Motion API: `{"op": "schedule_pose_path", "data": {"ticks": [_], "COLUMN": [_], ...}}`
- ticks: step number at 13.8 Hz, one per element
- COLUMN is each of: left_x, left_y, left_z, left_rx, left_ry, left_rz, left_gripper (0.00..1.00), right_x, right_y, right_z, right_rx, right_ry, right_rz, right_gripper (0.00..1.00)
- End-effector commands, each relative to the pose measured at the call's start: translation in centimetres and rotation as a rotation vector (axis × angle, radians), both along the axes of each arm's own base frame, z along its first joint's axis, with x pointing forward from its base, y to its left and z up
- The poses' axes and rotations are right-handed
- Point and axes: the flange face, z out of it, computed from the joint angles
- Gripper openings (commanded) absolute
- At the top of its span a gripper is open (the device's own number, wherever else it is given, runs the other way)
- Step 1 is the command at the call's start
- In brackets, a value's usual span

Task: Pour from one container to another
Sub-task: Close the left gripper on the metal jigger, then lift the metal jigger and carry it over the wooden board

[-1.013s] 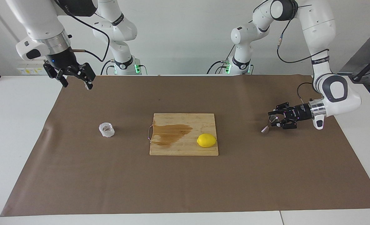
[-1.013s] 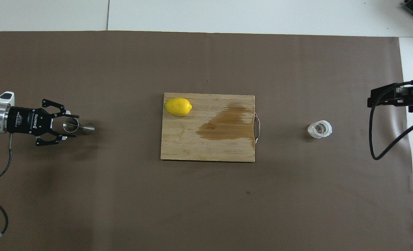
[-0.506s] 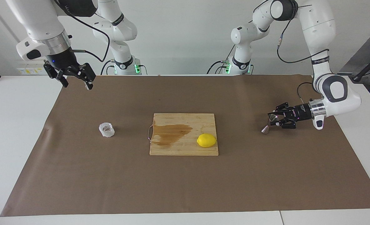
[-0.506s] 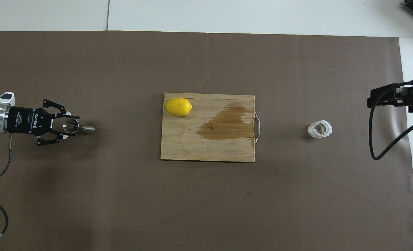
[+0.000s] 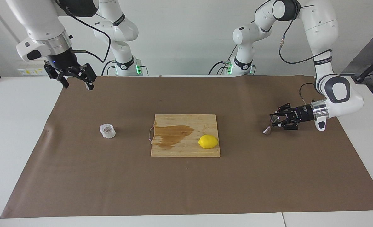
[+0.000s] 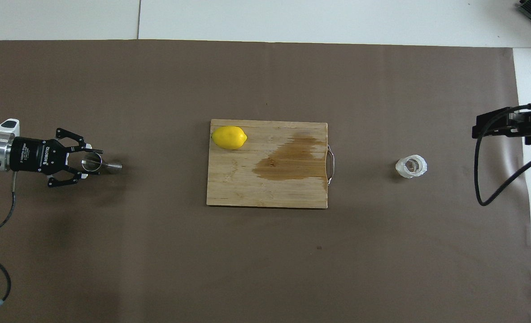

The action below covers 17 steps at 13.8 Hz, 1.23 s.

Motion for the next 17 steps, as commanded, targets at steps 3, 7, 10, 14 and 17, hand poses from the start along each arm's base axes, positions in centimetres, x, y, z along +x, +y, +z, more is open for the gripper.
{"op": "schedule_pose_path", "data": {"ticks": [3, 7, 10, 14, 17], "left_x": [0.0, 0.4, 0.4, -0.3, -1.1], "left_y": [-1.8, -5.9, -10.0, -16.6, -21.5], "left_z": [0.8, 4.1, 7.5, 11.9, 13.0], "left_rx": [-0.059, -0.122, -0.118, -0.112, -0.144], "left_ry": [0.041, 0.077, 0.075, 0.160, 0.133], "left_rz": [-0.019, -0.058, -0.087, -0.049, -0.032], "left_gripper": [0.00, 0.00, 0.00, 0.00, 0.00], "right_x": [-0.5, -0.4, -0.4, -0.4, -0.4], "right_y": [0.1, 0.1, 0.1, 0.1, 0.1], "right_z": [0.1, 0.0, 0.0, 0.0, 0.0], "right_rx": [0.011, 0.011, 0.011, 0.011, 0.009], "right_ry": [-0.004, -0.002, -0.002, -0.001, -0.001], "right_rz": [-0.014, -0.012, -0.012, -0.012, -0.012], "right_gripper": [1.00, 1.00, 1.00, 1.00, 1.00]}}
